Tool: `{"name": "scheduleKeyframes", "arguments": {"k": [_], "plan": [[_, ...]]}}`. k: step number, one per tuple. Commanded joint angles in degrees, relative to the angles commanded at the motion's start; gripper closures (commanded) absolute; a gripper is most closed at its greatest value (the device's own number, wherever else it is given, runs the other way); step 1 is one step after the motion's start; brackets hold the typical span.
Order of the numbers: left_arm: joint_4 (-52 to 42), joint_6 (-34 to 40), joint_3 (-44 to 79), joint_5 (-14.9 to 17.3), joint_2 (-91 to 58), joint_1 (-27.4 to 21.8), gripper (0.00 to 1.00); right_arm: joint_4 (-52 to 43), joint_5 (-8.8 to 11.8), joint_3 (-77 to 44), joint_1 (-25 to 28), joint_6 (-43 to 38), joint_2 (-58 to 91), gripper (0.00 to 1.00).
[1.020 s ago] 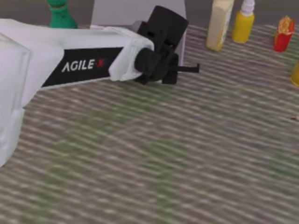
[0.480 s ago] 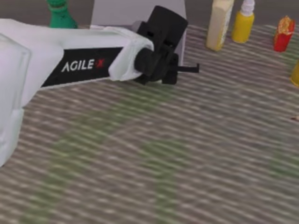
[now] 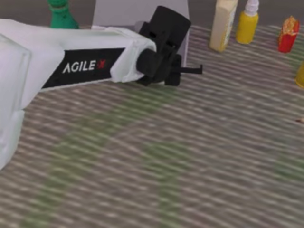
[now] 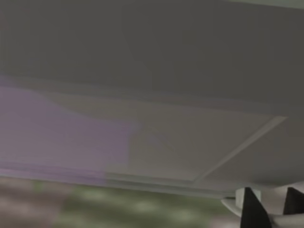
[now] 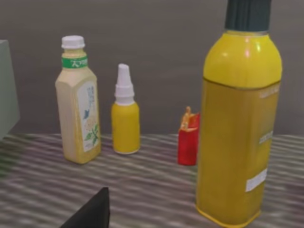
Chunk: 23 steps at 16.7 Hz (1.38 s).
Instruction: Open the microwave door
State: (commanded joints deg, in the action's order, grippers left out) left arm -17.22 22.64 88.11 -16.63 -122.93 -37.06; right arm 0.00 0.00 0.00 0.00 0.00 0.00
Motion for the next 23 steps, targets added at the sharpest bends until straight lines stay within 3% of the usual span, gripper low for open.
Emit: {"name": "scheduleKeyframes", "arguments": {"k": [10,23], "plan": [[2.4,-3.16,-3.94,2.38,2.39,0.55,1.0,0.0,0.0,0.0,0.0,0.0,0.0,0.0],[2.42,-3.2,-3.99,2.41,2.41,0.56,1.0,0.0,0.0,0.0,0.0,0.0,0.0,0.0]]}}
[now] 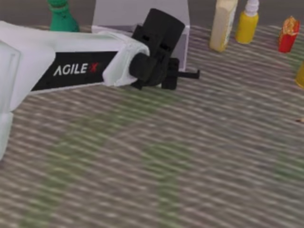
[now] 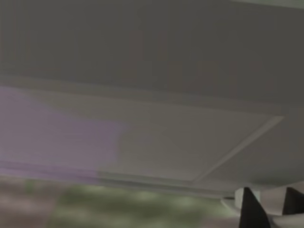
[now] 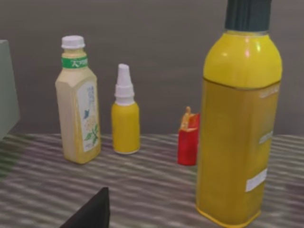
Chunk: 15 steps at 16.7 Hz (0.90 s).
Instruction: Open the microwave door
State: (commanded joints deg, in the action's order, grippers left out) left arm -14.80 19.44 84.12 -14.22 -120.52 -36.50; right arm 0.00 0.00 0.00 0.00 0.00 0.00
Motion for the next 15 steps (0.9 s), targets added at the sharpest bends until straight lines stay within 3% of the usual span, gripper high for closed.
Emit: {"name": "scheduleKeyframes", "arguments": {"k": [15], "plan": [[0.52,-0.85,-1.06,1.0,0.53,-0.17,1.0,0.0,0.0,0.0,0.0,0.0,0.0,0.0]]}}
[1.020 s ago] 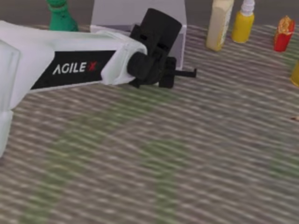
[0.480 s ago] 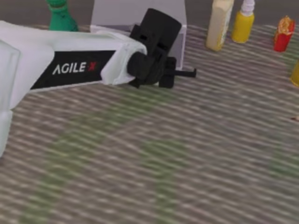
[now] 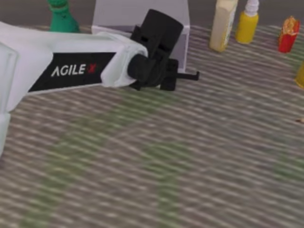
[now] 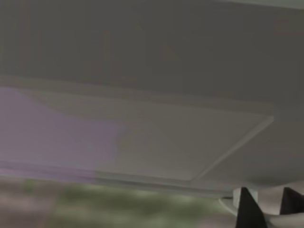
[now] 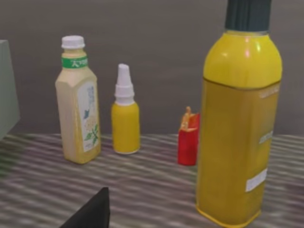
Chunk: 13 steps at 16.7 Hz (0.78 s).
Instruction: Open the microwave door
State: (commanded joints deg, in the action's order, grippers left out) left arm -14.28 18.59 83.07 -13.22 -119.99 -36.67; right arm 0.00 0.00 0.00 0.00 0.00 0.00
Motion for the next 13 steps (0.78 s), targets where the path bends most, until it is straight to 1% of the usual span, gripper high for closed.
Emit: {"name": "scheduleKeyframes", "arguments": {"k": [5,13], "plan": [[1.68,-2.48,-2.74,1.62,1.84,0.86,1.0,0.0,0.0,0.0,0.0,0.0,0.0,0.0],[1.71,-2.54,-2.81,1.65,1.87,0.88,1.0,0.0,0.0,0.0,0.0,0.0,0.0,0.0]]}}
